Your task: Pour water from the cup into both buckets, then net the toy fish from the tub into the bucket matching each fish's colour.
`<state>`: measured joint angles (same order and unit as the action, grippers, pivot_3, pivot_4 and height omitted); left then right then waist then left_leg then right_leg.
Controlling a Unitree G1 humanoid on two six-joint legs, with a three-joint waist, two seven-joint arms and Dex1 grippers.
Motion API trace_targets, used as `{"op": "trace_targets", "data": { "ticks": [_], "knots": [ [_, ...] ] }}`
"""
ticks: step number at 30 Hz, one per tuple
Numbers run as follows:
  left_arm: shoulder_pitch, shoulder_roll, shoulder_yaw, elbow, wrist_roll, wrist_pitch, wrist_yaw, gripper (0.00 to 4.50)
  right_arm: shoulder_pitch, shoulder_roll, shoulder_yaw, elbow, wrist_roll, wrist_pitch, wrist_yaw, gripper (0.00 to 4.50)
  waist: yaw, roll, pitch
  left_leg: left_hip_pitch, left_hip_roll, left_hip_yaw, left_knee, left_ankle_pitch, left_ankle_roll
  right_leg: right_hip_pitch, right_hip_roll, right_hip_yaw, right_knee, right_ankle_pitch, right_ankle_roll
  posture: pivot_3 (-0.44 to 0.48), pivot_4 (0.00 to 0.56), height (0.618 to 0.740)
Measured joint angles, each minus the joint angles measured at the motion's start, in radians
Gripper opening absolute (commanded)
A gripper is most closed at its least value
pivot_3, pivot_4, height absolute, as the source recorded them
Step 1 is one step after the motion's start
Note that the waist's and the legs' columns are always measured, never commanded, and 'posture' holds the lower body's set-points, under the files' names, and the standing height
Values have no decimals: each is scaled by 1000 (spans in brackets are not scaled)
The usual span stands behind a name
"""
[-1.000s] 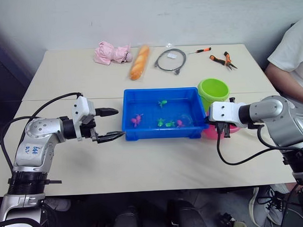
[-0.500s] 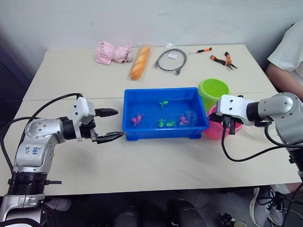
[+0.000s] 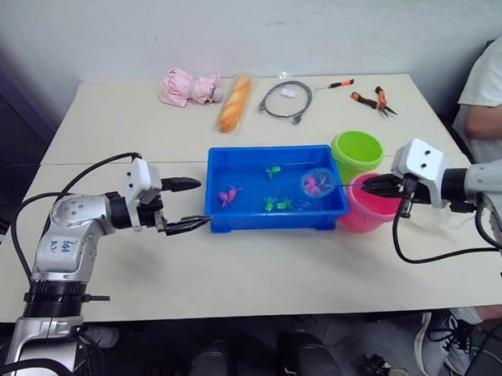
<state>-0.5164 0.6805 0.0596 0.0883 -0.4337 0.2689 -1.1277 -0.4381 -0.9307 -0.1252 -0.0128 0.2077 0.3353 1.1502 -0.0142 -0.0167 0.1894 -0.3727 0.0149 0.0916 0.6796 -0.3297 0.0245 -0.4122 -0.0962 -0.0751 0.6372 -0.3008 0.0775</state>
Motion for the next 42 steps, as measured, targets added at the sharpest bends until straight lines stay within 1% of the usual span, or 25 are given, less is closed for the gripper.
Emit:
{"op": "trace_targets", "data": {
  "ticks": [2,4,7,12,13,17,19,22,25,29,31,34,39,42],
  "knots": [
    [-11,-12,-1,1,-6,11,1,4459,47,4,-47,-41,33,27,-21,0,8,0,0,0,0,0,0,0,0,0,0,0,0,0,0,0,150,738],
    [-29,-34,-3,0,-16,26,-5,4459,120,28,-125,-103,81,72,-67,0,13,0,0,0,0,0,0,0,0,0,0,0,0,0,0,0,150,738],
    [-42,-44,-11,1,-29,42,-18,4459,205,44,-191,-173,119,102,-107,0,14,0,0,0,0,0,0,0,0,0,0,0,0,0,0,0,150,738],
    [-79,-68,-34,13,-32,48,-46,4459,402,83,-382,-328,173,138,-175,0,23,0,0,1,0,0,0,0,0,1,0,0,-1,0,0,0,150,738],
    [-92,-82,-43,25,-31,47,-47,4459,453,84,-434,-356,176,135,-181,0,26,0,0,1,-1,0,1,0,1,2,0,0,-1,0,1,0,150,738],
    [-113,-122,-67,48,-28,45,-53,4459,609,104,-570,-397,169,77,-182,0,36,0,0,1,-1,1,1,-1,1,3,1,1,-6,1,1,0,150,738],
    [-118,-135,-80,53,-27,44,-59,4459,661,124,-602,-398,154,38,-189,0,35,0,0,1,-1,1,1,-1,1,3,1,1,-6,1,1,0,150,738],
    [-133,-147,-83,74,-23,36,-66,4459,711,161,-630,-384,102,-55,-221,0,32,0,0,2,-1,1,0,-1,1,3,2,2,-5,1,1,0,150,738],
    [-136,-158,-90,83,-15,35,-66,4459,734,191,-626,-367,42,-148,-267,0,29,0,0,2,-1,2,1,-1,1,3,2,2,-5,1,1,0,150,738],
    [-136,-172,-102,84,-7,33,-66,4459,745,242,-567,-313,-103,-367,-372,0,29,0,0,2,-1,2,1,-1,1,3,1,2,-5,1,1,0,150,738],
    [-136,-172,-104,84,-2,28,-66,4459,750,244,-547,-282,-159,-431,-409,0,28,0,0,2,-1,2,1,-1,1,3,1,2,-5,1,1,0,150,738],
    [-134,-171,-109,83,9,21,-67,4459,757,241,-529,-217,-306,-589,-519,0,28,0,0,2,-1,2,1,0,1,3,2,2,-5,1,1,0,150,738],
    [-119,-169,-109,80,10,20,-66,4459,759,181,-504,-123,-558,-811,-714,0,20,0,0,3,-1,2,1,0,0,3,2,3,-5,1,1,0,150,738],
    [-109,-169,-110,79,10,19,-65,4459,761,156,-499,-75,-638,-891,-800,0,14,0,0,3,-1,2,1,0,0,3,2,3,-5,1,1,0,150,738]
  ]
}}
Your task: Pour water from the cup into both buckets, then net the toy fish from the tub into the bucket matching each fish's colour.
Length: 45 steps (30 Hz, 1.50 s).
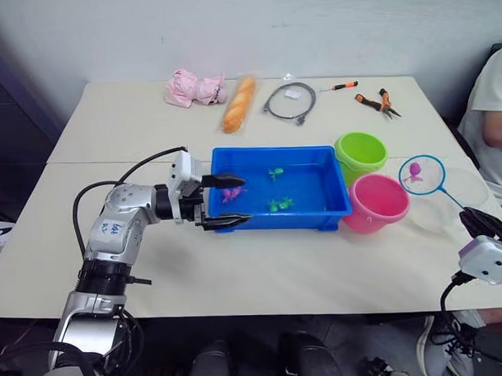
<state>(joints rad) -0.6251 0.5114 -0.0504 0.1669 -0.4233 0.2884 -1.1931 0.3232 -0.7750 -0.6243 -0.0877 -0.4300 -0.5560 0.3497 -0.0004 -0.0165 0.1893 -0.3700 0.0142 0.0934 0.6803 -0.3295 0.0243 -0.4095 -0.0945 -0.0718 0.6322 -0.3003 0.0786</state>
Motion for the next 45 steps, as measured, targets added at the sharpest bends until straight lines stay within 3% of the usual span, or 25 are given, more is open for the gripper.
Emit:
{"op": "trace_targets", "data": {
  "ticks": [7,17,26,28,31,36,40,45],
  "knots": [
    [2,-2,0,-4,0,0,3,4459,29,-31,33,67,-210,-99,-204,0,-1,0,0,0,0,0,0,0,0,0,0,0,0,0,0,0,150,738],
    [2,-37,-5,-2,0,-15,20,4459,21,-40,155,44,-521,-20,-483,0,-1,0,0,0,0,0,0,1,-1,0,0,1,0,0,0,0,150,738],
    [2,-43,-6,-1,0,-28,30,4459,6,-81,163,38,-533,52,-540,0,-2,0,0,0,0,0,0,1,-1,0,1,1,1,0,0,0,150,738],
    [2,-43,-5,-1,0,-29,36,4459,16,-86,163,35,-439,13,-518,0,-2,0,0,0,0,0,0,1,-2,0,1,1,1,0,0,0,150,738],
    [12,-34,2,-1,0,-27,38,4459,13,-88,189,-32,-106,6,-347,0,-6,0,0,1,1,0,0,1,-2,1,2,1,1,0,0,0,150,738],
    [51,11,45,-2,-8,-8,46,4459,-86,-117,258,-223,475,257,9,0,-18,0,0,2,1,-1,1,1,-1,1,1,1,4,0,0,0,150,738],
    [96,57,77,0,-5,-8,50,4459,-226,-157,317,-279,688,498,159,0,-15,0,0,2,1,-1,1,1,1,1,0,1,4,0,0,0,150,738],
    [126,131,150,11,-3,-18,79,4459,-492,-192,523,-320,765,780,296,0,-20,0,0,0,1,-2,1,0,1,-2,-1,0,3,0,0,0,150,738]
  ]
}}
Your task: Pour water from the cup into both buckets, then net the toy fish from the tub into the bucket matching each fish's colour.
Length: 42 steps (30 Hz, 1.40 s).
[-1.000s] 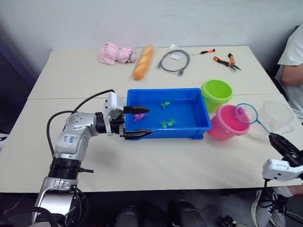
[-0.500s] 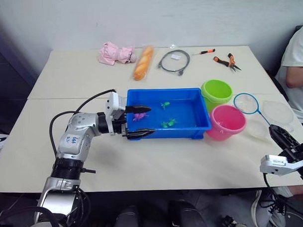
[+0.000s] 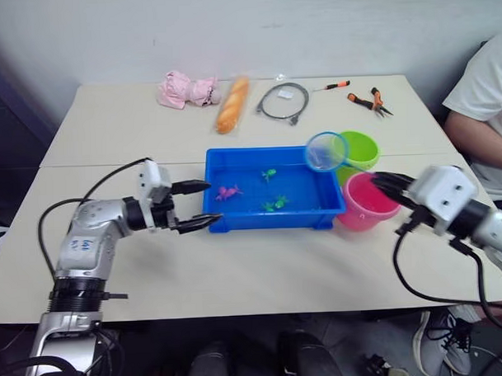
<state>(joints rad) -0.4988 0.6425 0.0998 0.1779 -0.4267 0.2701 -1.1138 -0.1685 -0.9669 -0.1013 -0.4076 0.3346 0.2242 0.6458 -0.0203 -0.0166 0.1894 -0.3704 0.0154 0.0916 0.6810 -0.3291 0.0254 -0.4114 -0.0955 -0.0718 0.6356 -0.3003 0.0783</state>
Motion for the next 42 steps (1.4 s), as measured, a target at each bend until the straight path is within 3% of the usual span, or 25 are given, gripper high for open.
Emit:
{"op": "trace_targets", "data": {
  "ticks": [8,18,32,42],
  "knots": [
    [41,123,51,33,3,-9,-37,4459,-328,134,295,100,-137,159,58,0,-1,0,0,-2,-1,0,0,-1,1,-1,-2,0,-1,0,0,0,150,738],
    [150,181,77,-61,4,-28,-47,4459,-378,224,412,174,-267,208,113,0,-8,0,0,-4,-1,0,0,-2,1,-3,-2,-1,1,0,0,0,150,738],
    [134,163,36,-134,2,39,-12,4459,-440,202,501,345,-536,-97,202,0,-10,0,0,-4,-1,1,0,-3,1,-3,-1,-2,1,0,0,0,150,738],
    [10,184,-63,-103,68,54,-33,4459,-526,227,532,481,-595,-292,299,0,-8,0,0,-4,-1,2,0,-3,1,-3,-1,-2,2,0,0,0,150,738]
  ]
}}
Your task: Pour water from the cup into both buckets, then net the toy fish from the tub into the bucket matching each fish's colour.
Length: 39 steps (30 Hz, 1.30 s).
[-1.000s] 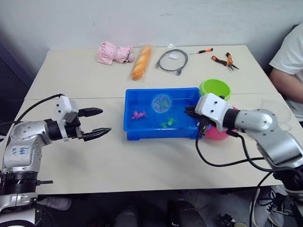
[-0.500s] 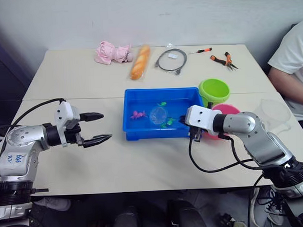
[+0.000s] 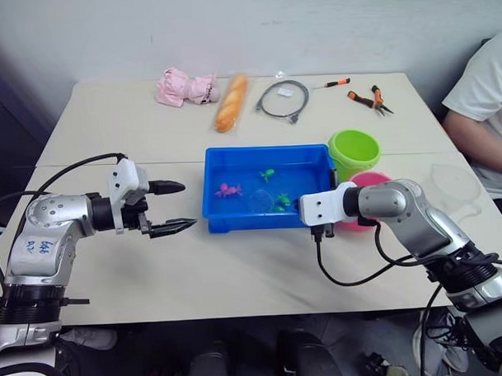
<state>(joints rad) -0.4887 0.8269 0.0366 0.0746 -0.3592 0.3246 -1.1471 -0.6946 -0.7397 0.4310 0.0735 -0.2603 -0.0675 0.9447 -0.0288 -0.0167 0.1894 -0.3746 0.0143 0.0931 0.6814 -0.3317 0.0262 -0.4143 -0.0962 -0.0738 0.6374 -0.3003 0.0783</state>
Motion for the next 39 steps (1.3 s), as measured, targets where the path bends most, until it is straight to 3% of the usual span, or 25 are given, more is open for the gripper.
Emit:
{"op": "trace_targets", "data": {
  "ticks": [7,14,39],
  "knots": [
    [-98,-2,-80,108,68,-26,-60,4459,-81,31,3,126,3,-108,75,0,-1,0,0,0,0,0,0,0,0,0,1,0,0,0,0,0,150,738],
    [-167,-34,-108,212,98,-78,-106,4459,-90,85,-22,173,76,-51,142,0,0,0,0,0,0,0,1,0,0,0,0,-1,1,0,0,0,150,738],
    [-150,-42,-112,244,110,-107,-109,4459,-89,104,-144,136,250,241,208,0,0,0,0,0,0,0,1,0,0,0,0,-1,2,0,0,0,150,738]
  ]
}}
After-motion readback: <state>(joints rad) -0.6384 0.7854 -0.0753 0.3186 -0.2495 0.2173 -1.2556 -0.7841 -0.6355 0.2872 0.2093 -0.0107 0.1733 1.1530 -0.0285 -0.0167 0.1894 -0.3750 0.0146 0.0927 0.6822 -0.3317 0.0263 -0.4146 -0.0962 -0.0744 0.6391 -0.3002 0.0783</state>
